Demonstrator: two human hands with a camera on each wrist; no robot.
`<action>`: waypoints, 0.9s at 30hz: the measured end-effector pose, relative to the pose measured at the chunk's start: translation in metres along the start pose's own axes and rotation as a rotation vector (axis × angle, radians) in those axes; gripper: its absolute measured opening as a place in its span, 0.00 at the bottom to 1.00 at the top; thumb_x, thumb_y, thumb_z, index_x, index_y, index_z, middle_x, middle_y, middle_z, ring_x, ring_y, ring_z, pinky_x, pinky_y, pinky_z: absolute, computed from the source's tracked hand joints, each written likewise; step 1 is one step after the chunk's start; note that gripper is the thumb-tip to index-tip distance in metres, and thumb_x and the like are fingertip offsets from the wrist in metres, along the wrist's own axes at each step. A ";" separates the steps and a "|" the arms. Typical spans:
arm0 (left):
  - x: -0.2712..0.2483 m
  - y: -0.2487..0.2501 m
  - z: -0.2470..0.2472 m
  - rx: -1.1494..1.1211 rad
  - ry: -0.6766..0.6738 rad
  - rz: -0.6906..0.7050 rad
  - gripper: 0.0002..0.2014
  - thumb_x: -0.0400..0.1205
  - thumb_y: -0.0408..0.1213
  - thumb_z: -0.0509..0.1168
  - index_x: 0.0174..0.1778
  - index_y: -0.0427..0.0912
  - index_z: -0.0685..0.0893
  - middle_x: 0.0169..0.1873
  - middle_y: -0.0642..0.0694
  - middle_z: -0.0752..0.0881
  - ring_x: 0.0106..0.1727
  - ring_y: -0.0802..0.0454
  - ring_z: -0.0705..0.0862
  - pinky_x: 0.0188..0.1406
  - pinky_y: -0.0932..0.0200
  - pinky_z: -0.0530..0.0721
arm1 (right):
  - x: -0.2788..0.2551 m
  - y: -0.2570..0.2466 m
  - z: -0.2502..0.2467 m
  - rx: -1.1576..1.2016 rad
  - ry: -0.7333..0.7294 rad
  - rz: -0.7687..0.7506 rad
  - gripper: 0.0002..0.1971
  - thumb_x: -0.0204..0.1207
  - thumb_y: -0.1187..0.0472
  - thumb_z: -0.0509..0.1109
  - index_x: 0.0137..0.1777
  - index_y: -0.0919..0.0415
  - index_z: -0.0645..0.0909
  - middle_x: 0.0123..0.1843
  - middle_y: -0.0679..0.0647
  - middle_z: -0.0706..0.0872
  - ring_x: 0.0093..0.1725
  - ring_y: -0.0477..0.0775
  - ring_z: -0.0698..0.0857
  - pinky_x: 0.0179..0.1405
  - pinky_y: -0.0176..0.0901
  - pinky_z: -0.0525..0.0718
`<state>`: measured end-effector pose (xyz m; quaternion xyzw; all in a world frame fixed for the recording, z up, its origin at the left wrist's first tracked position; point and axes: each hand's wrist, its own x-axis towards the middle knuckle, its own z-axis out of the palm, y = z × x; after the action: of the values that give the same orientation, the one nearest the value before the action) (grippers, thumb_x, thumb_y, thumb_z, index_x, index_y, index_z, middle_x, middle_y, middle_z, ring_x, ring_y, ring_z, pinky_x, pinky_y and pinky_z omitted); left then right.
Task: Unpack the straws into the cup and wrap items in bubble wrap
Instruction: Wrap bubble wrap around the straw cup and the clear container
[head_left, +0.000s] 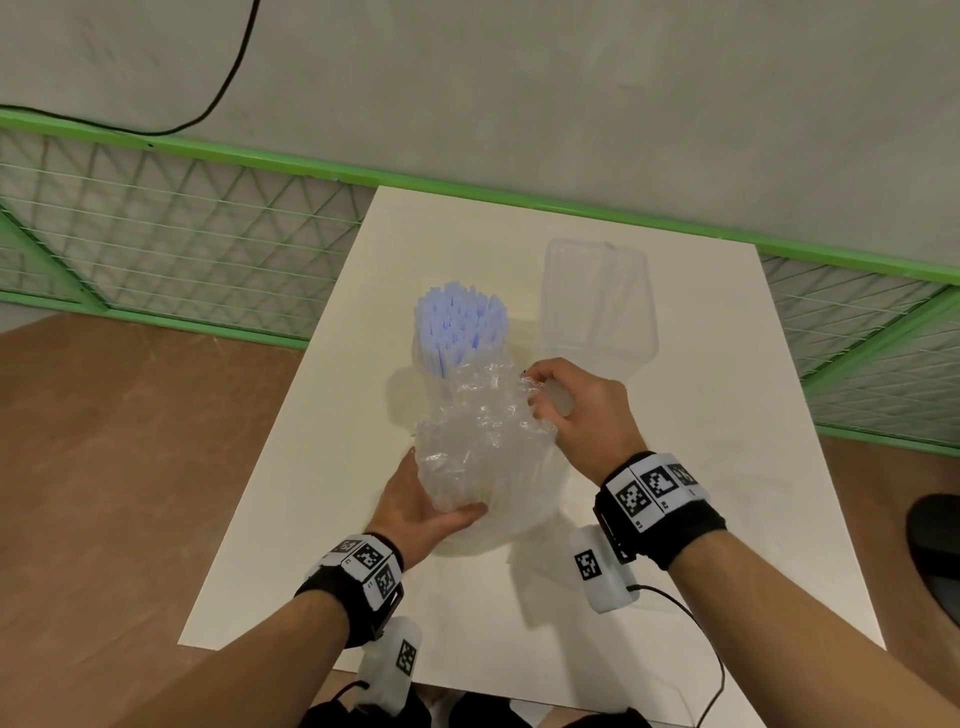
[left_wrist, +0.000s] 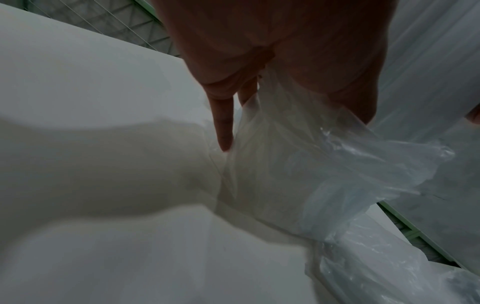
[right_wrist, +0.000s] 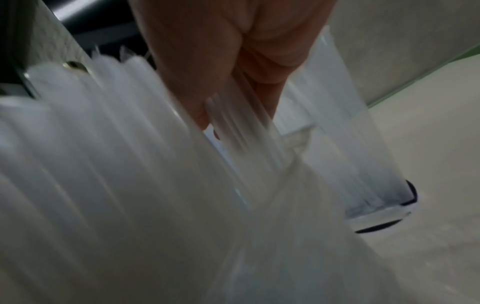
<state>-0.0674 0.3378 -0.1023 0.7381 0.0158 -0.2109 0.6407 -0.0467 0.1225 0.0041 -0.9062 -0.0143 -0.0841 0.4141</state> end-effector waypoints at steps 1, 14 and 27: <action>0.000 0.000 0.000 -0.006 -0.002 0.001 0.39 0.65 0.35 0.86 0.72 0.42 0.77 0.61 0.48 0.89 0.61 0.60 0.87 0.64 0.65 0.84 | -0.002 0.001 0.000 0.003 -0.015 0.007 0.18 0.72 0.48 0.63 0.54 0.57 0.85 0.40 0.47 0.90 0.42 0.53 0.88 0.48 0.43 0.84; 0.002 -0.006 0.000 -0.062 -0.012 -0.019 0.41 0.62 0.37 0.87 0.72 0.41 0.77 0.61 0.46 0.88 0.64 0.54 0.87 0.68 0.55 0.83 | 0.026 -0.024 -0.054 0.206 0.233 0.030 0.10 0.74 0.64 0.75 0.53 0.55 0.83 0.45 0.48 0.92 0.46 0.46 0.91 0.55 0.49 0.88; -0.001 -0.003 -0.001 -0.004 0.001 -0.034 0.46 0.58 0.50 0.88 0.72 0.49 0.78 0.61 0.52 0.89 0.64 0.55 0.86 0.71 0.46 0.81 | 0.096 -0.066 -0.197 0.407 0.497 -0.247 0.06 0.75 0.67 0.72 0.48 0.59 0.79 0.44 0.56 0.86 0.46 0.61 0.90 0.49 0.53 0.90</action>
<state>-0.0693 0.3399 -0.1050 0.7367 0.0289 -0.2212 0.6383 0.0135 0.0135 0.1962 -0.7482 -0.0390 -0.3472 0.5640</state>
